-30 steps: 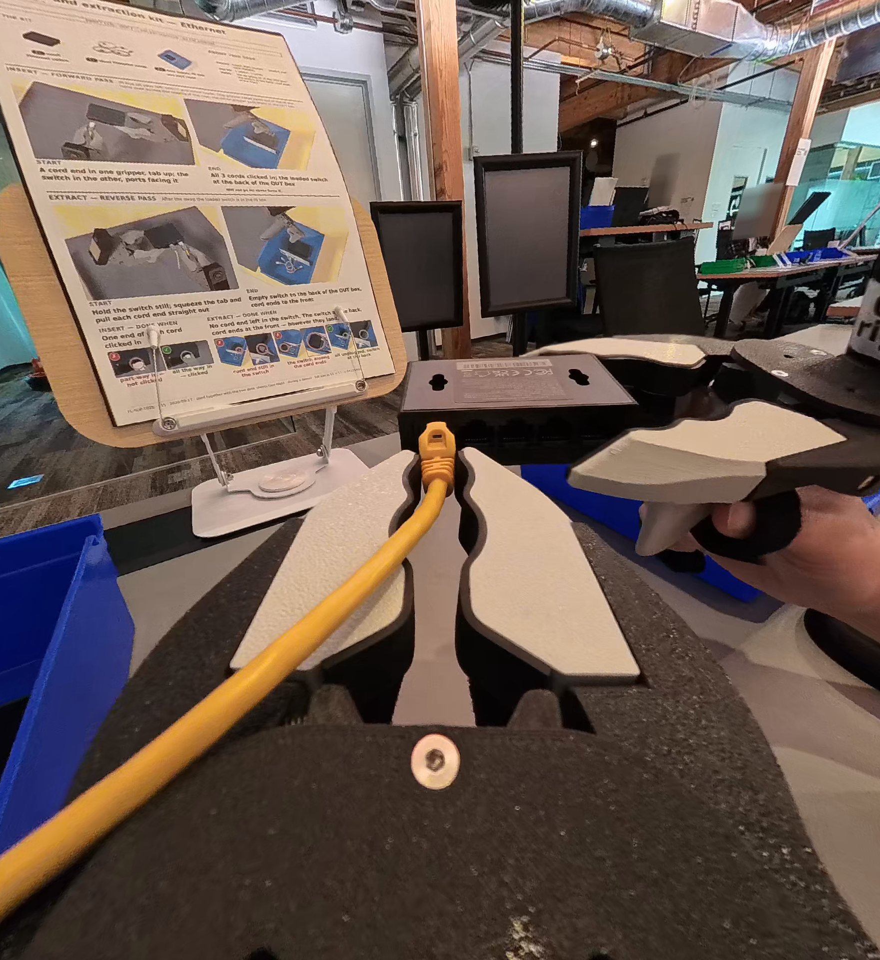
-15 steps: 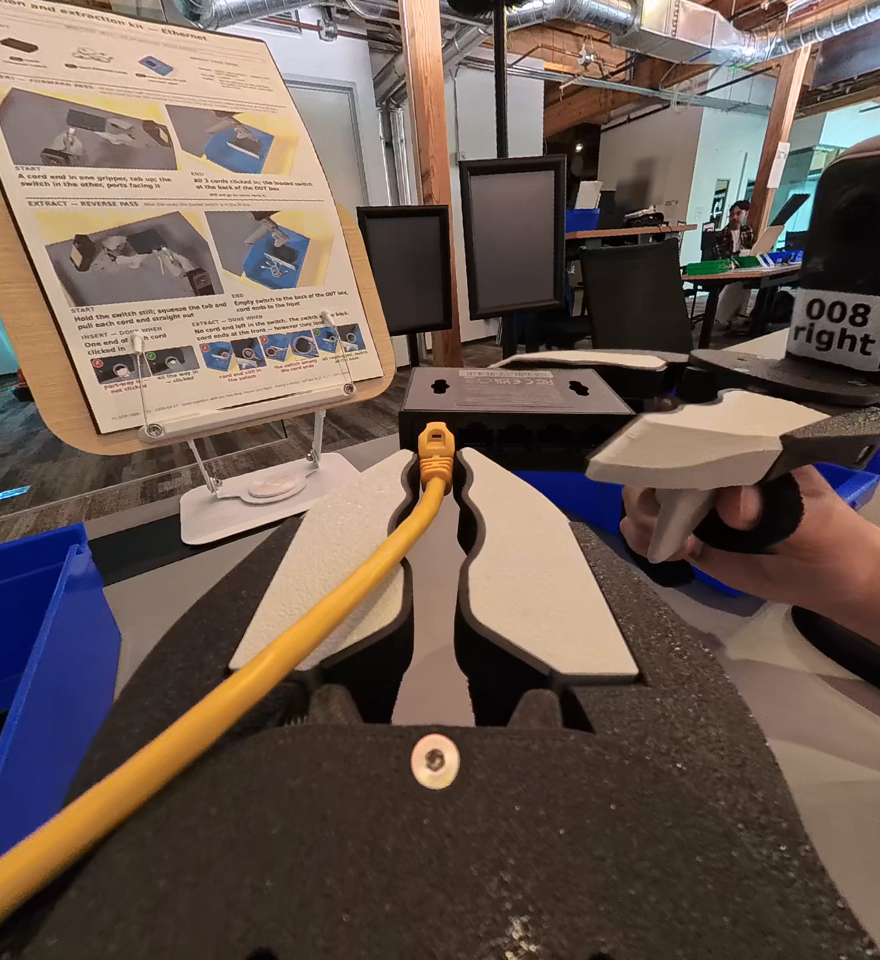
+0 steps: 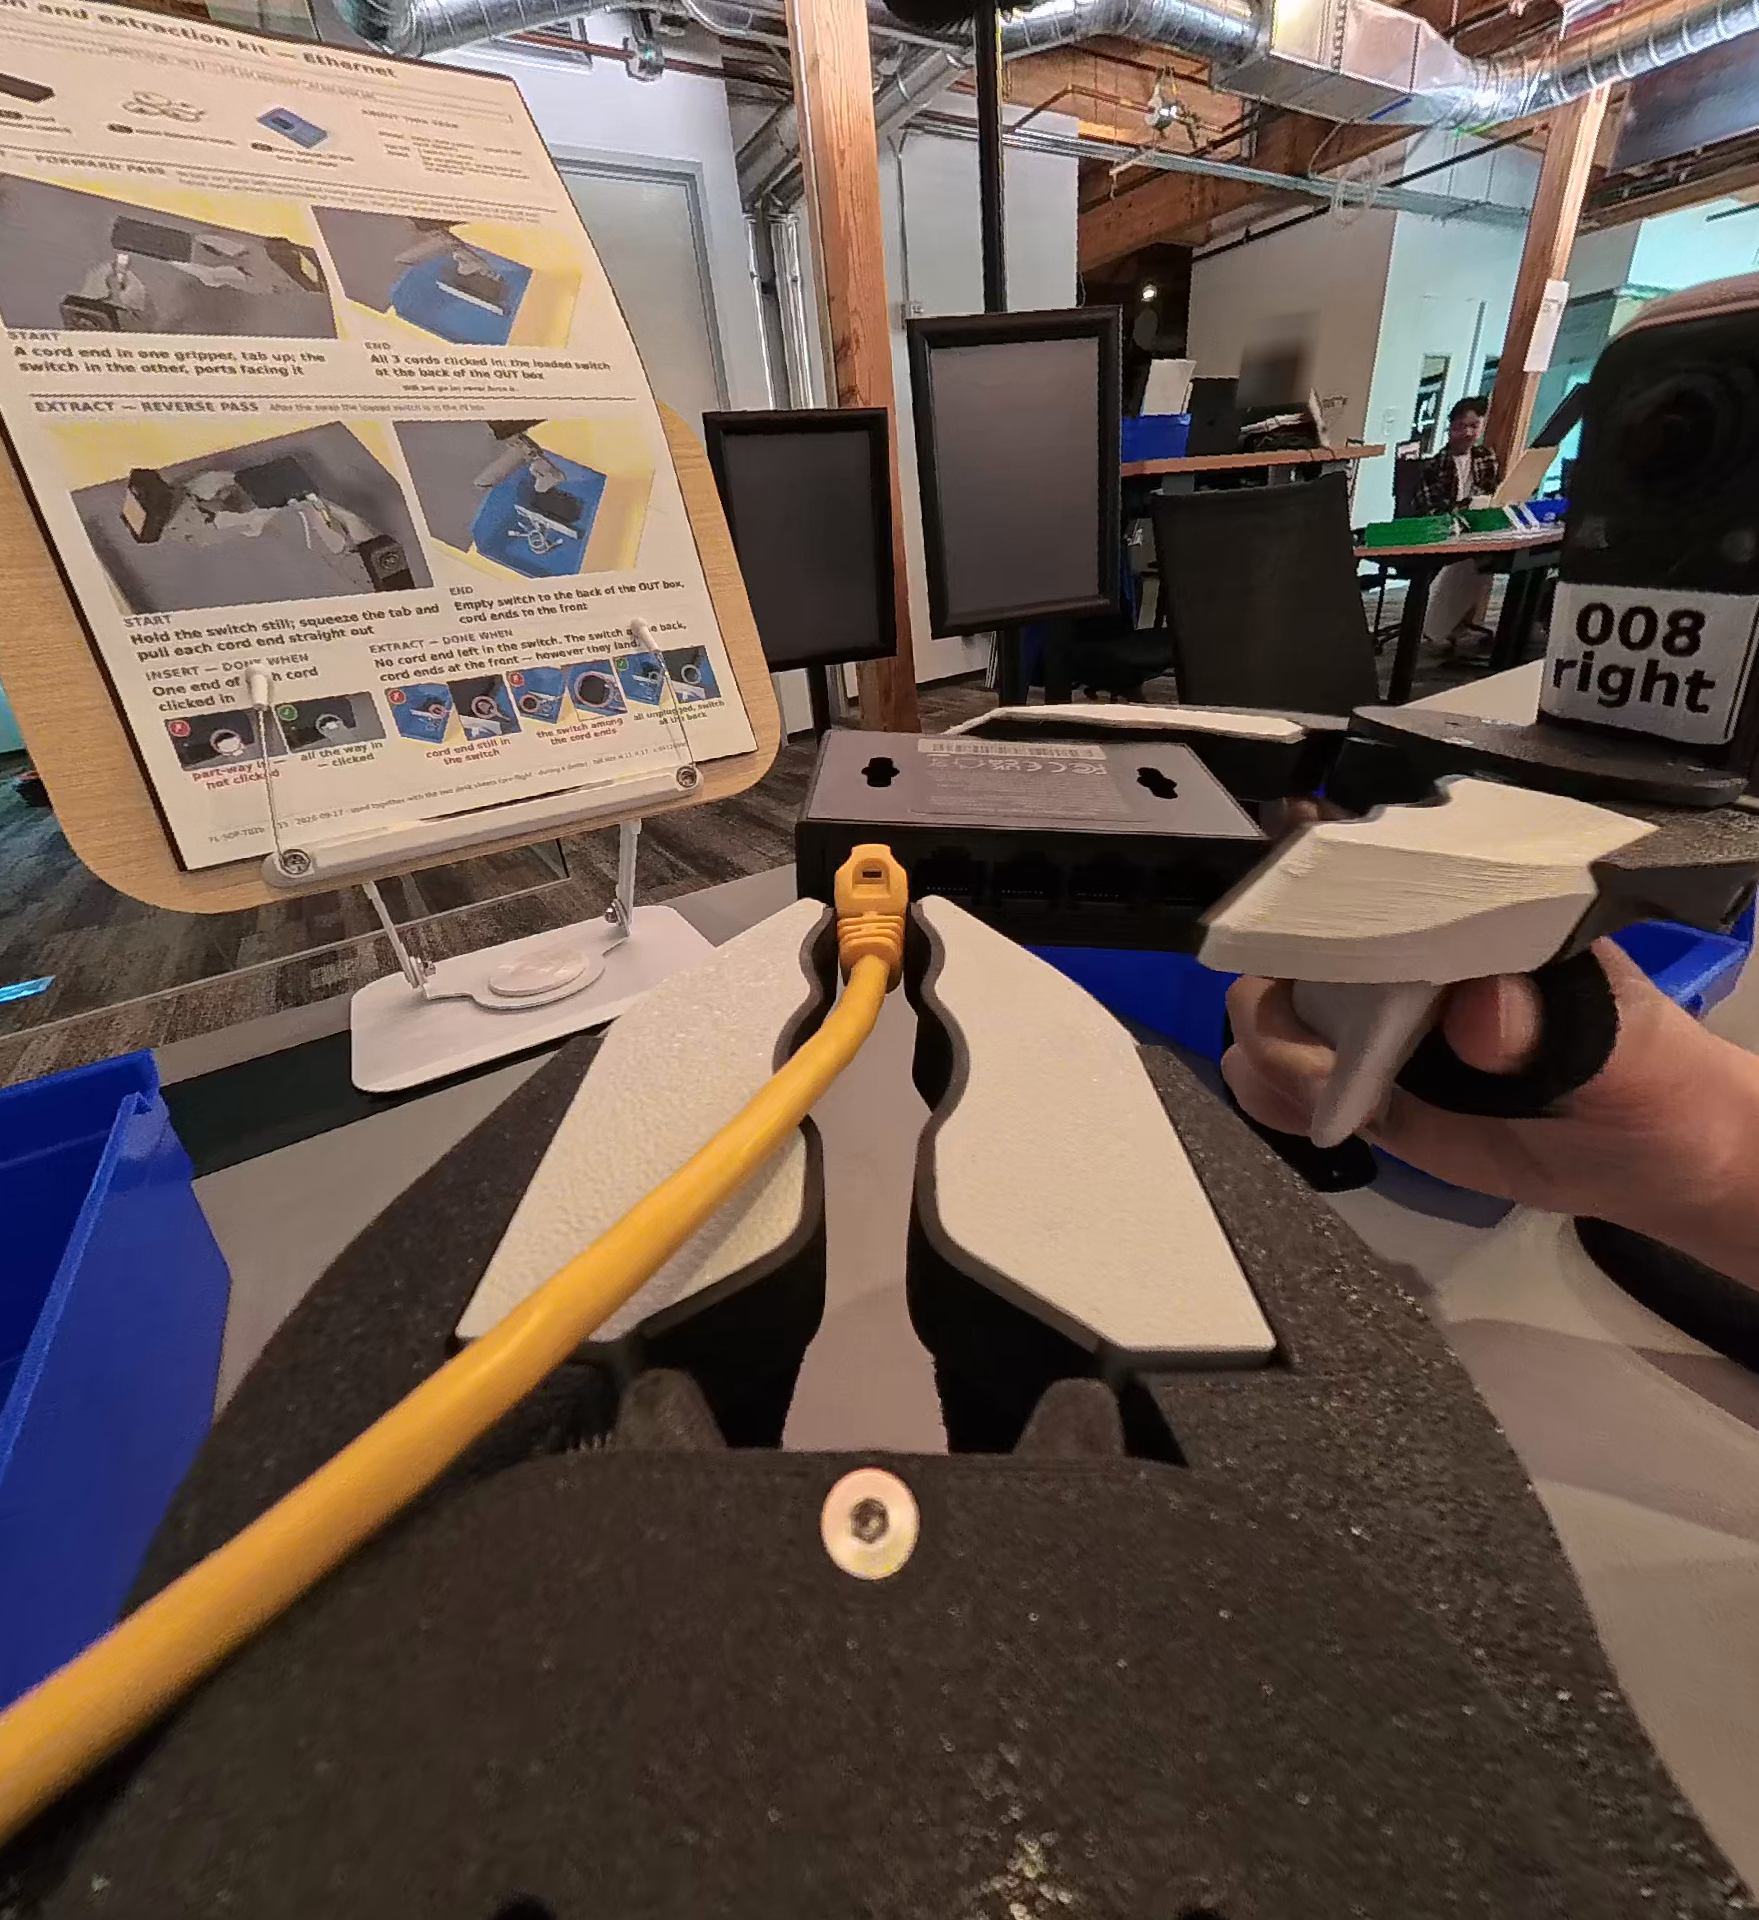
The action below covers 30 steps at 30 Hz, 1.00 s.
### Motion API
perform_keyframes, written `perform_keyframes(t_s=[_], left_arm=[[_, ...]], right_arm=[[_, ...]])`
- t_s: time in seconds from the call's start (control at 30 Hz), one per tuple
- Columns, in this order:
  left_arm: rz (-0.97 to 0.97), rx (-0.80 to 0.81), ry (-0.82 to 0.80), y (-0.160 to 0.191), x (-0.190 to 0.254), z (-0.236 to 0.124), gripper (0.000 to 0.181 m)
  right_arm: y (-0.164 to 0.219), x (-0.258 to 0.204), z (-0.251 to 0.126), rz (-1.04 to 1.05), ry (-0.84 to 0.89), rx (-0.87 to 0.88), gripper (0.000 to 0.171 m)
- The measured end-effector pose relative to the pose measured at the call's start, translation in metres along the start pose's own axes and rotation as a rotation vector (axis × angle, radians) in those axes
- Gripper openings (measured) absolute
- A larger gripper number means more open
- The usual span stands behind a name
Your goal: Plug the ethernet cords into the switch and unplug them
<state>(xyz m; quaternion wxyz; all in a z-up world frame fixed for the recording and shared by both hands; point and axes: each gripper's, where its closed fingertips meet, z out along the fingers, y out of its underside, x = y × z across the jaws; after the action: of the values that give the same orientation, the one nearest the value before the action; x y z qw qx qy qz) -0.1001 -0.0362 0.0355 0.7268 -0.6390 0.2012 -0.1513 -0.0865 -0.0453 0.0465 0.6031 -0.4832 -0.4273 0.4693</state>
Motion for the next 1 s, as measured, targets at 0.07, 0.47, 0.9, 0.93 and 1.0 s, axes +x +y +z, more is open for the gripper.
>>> perform_keyframes(t_s=[0.07,0.47,0.9,0.93,1.0], left_arm=[[0.002,-0.001,-0.002,0.0001,-0.0008,0.0001,0.012],[0.001,0.014,0.016,-0.0012,0.0029,-0.0003,0.012],[0.034,0.016,0.024,-0.0025,0.0078,-0.0033,0.012],[0.038,0.011,0.025,-0.0020,0.0083,-0.0033,0.012],[0.045,0.002,0.027,-0.0003,0.0089,-0.0032,0.012]], right_arm=[[-0.0003,-0.0012,0.0007,0.016,-0.011,0.011,0.100],[0.0010,0.0028,0.0003,-0.026,0.022,-0.024,0.092],[-0.0030,-0.0051,-0.0045,-0.038,-0.030,-0.024,0.092],[-0.0034,-0.0045,-0.0049,-0.044,-0.021,-0.025,0.090],[-0.0026,-0.0034,-0.0052,-0.070,-0.002,-0.036,0.087]])
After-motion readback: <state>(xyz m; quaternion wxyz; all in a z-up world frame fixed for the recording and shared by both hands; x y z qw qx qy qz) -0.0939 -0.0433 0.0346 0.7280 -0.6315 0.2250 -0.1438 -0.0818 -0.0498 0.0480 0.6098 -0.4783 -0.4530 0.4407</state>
